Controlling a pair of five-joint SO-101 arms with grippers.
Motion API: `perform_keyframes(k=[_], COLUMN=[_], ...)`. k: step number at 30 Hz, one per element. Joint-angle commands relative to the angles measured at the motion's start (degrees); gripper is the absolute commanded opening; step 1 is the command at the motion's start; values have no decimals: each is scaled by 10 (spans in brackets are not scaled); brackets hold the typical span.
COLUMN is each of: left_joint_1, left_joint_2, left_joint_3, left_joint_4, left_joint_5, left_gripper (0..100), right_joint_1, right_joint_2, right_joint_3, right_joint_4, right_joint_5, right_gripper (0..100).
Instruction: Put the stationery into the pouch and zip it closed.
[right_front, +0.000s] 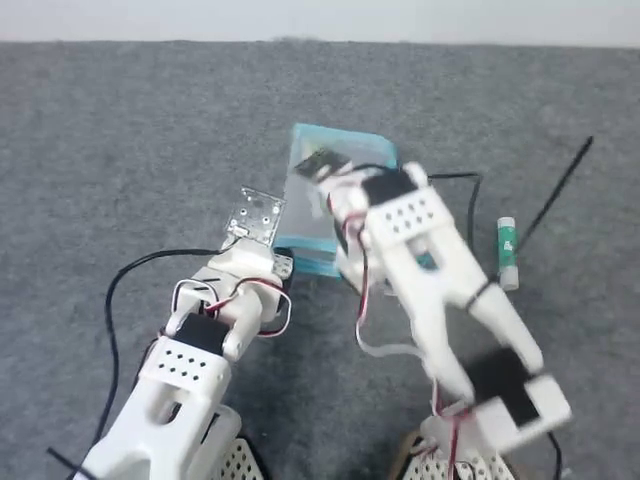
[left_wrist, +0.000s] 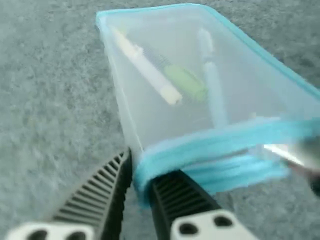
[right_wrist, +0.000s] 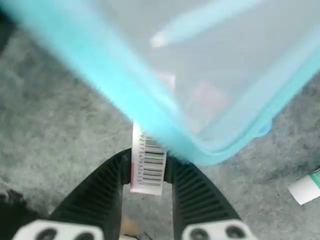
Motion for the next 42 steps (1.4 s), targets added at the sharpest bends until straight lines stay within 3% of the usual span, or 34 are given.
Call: perform_keyframes(k=[1, 10, 13, 20, 27, 35, 42], left_joint_1=[6, 7, 7, 7, 6, 6, 6], left_joint_2=[-4, -5, -5, -5, -5, -5, -5], left_joint_3=[-8, -8, -8, -3, -2, -3, -3], left_joint_4=[-20, -20, -20, -23, -24, -24, -24], left_joint_5=[4, -4, -20, -23, -24, -24, -24], left_gripper=[11, 11, 11, 11, 11, 11, 11], right_joint_1=[51, 87, 72, 62, 65, -8, -13], right_joint_2=[57, 120, 121, 116, 116, 98, 37], right_joint_3=[-114, -306, -323, -323, -324, -322, -322], right_joint_4=[17, 76, 81, 88, 99, 113, 104], right_joint_5=[-35, -150, -149, -105, -98, -97, -85], right_gripper=[6, 9, 17, 184, 184, 184, 184])
